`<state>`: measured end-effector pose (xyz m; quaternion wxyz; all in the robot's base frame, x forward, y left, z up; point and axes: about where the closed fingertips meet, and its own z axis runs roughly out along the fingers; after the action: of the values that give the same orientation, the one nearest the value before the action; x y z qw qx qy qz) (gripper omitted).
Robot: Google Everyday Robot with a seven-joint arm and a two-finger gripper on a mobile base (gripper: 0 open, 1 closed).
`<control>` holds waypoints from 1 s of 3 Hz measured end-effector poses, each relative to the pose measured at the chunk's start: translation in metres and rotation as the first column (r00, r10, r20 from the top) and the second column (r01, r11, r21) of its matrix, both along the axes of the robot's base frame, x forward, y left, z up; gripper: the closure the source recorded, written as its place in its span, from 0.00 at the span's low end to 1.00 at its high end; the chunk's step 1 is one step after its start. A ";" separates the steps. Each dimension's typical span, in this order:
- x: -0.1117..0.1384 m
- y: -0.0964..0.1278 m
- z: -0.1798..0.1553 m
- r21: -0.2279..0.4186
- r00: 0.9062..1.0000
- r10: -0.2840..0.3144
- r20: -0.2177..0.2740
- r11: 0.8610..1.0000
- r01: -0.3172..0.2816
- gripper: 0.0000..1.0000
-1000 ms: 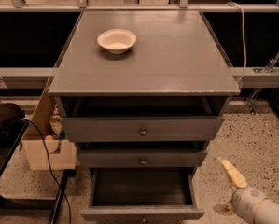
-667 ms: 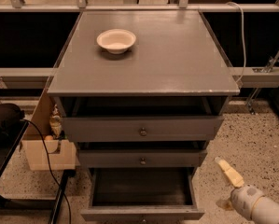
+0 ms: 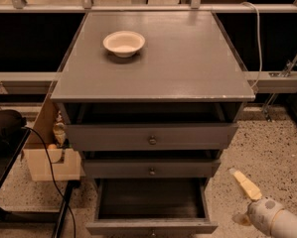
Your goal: Close bottom drawer
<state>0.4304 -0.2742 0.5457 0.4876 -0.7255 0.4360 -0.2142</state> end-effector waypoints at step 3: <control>-0.080 0.010 -0.136 0.122 0.997 -0.078 -0.008 0.989 0.079 0.00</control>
Offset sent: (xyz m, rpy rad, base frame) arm -0.1005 0.0187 -0.1699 0.1347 0.0003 -0.1232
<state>0.3501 -0.2638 0.4093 0.5216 -0.6768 0.4773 -0.2051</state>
